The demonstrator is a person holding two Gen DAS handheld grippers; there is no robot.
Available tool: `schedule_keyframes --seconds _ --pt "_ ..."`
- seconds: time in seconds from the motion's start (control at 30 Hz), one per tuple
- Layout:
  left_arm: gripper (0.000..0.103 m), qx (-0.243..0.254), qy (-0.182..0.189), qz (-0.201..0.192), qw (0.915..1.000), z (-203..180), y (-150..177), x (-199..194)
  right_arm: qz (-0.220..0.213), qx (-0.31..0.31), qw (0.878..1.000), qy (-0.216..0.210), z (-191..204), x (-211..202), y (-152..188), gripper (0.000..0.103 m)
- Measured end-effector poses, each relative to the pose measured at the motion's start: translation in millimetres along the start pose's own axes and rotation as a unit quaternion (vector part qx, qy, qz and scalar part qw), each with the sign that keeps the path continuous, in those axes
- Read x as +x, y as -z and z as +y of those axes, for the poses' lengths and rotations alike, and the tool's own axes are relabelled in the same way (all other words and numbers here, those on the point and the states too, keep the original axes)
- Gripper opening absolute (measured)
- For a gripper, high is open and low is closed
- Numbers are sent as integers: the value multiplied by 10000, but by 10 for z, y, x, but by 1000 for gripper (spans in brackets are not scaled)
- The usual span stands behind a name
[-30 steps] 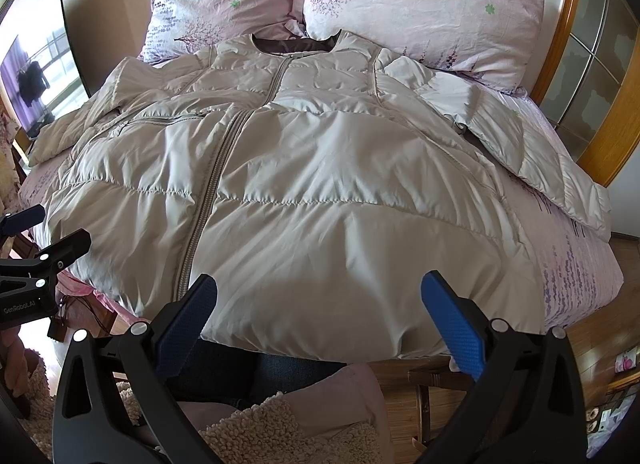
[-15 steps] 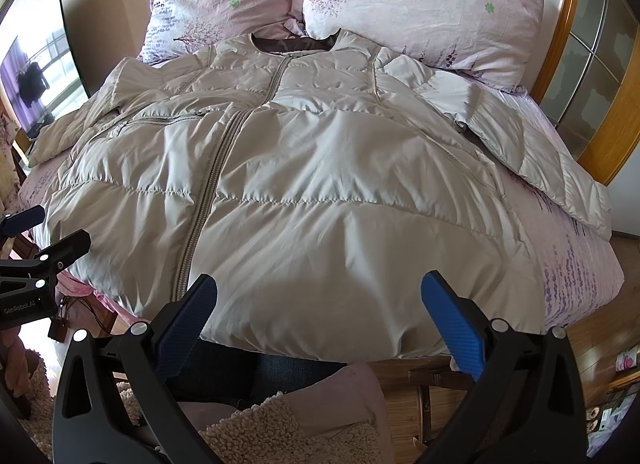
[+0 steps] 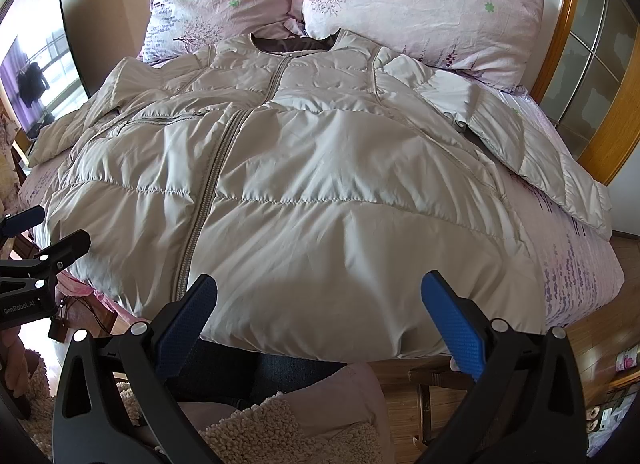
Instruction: Fold large clothes
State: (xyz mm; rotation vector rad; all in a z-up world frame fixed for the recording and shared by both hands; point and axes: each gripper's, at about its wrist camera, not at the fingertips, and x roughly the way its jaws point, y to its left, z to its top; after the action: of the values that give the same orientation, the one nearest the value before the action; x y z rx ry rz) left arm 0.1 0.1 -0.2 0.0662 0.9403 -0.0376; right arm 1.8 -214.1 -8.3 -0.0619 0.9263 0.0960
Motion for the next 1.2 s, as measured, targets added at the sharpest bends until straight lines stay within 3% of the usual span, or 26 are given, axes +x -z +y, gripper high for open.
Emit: schedule_keyframes --seconds 0.97,1.2 --pt "101 -10 10 22 10000 2 -1 6 9 120 9999 -85 -34 -1 -5 102" --pt "101 -217 279 -11 9994 121 -25 56 -164 322 9993 -19 -162 -8 -40 102"
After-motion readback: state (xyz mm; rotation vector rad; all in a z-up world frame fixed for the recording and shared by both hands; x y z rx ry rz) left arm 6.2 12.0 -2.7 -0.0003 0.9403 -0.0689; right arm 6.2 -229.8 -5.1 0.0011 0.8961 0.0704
